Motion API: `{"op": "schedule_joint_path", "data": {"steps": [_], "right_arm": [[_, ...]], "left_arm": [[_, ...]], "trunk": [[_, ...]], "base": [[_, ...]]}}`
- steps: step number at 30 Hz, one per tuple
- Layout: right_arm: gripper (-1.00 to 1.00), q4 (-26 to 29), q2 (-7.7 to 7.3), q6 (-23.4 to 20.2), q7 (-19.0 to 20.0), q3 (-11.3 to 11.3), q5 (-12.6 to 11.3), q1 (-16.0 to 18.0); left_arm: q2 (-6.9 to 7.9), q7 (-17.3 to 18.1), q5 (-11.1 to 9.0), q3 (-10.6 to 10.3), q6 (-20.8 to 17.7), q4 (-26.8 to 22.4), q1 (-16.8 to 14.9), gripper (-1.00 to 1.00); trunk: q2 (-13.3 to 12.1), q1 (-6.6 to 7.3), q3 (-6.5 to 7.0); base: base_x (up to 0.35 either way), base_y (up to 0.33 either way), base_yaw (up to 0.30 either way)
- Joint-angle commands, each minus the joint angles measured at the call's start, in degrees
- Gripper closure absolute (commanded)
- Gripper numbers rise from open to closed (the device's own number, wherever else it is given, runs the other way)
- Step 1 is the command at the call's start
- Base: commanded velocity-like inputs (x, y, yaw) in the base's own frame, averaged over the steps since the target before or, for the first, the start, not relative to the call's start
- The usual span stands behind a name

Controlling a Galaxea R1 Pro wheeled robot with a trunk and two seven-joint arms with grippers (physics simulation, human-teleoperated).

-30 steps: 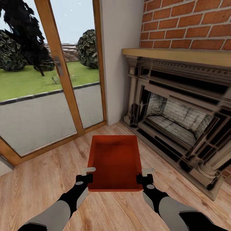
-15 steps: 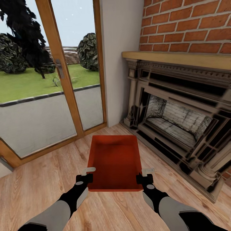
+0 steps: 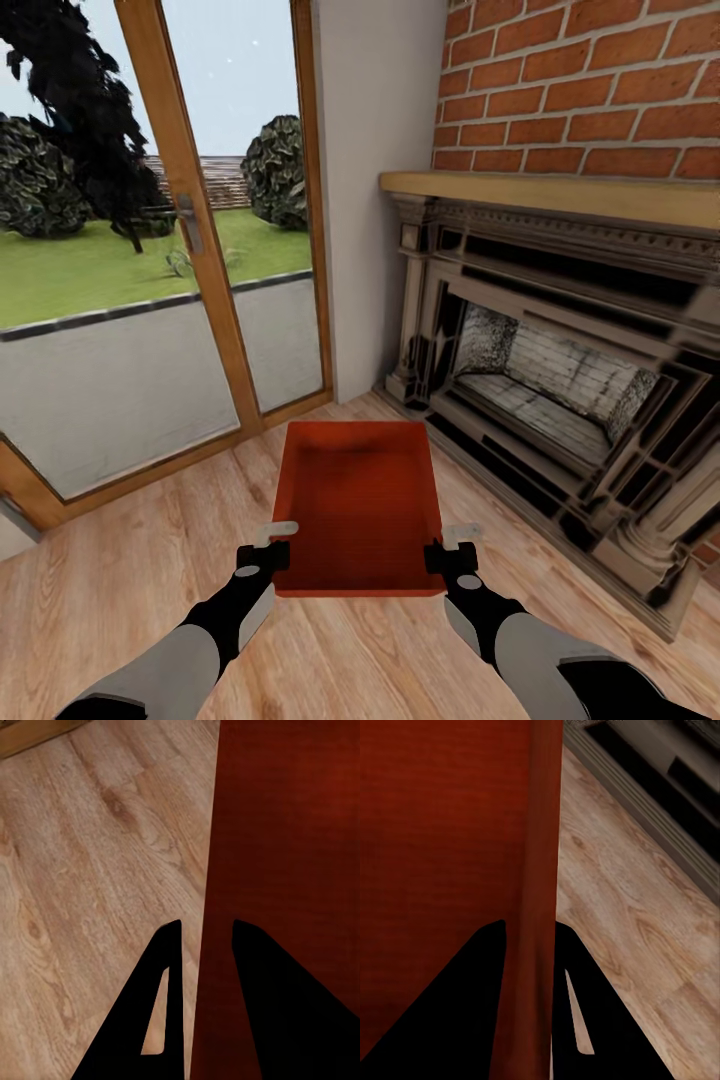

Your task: Move the two storage containers from the living room to the garage. In the garage, place one container on the floor and stack the other container on top of it (either order is fine).

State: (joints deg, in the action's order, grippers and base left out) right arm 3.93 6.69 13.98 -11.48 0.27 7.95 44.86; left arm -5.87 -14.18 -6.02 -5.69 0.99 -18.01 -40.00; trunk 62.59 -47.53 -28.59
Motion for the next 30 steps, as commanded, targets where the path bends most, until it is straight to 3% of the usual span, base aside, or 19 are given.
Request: {"op": "schedule_joint_path", "data": {"steps": [1,30], "right_arm": [[1.0,-0.23,-0.01,0.16,-0.54,-1.94,-0.26,0.03],[1.0,-0.23,-0.01,0.17,-0.55,-1.94,-0.22,0.01]], "left_arm": [[0.07,-1.38,0.49,0.75,2.27,-0.19,-0.07,1.0],[0.07,-1.38,0.49,0.77,2.27,-0.18,-0.07,1.0]], "trunk": [[0.04,0.0,0.04],[0.04,0.0,2.66]], "base": [[0.0,0.0,0.0],[0.0,0.0,0.0]]}}
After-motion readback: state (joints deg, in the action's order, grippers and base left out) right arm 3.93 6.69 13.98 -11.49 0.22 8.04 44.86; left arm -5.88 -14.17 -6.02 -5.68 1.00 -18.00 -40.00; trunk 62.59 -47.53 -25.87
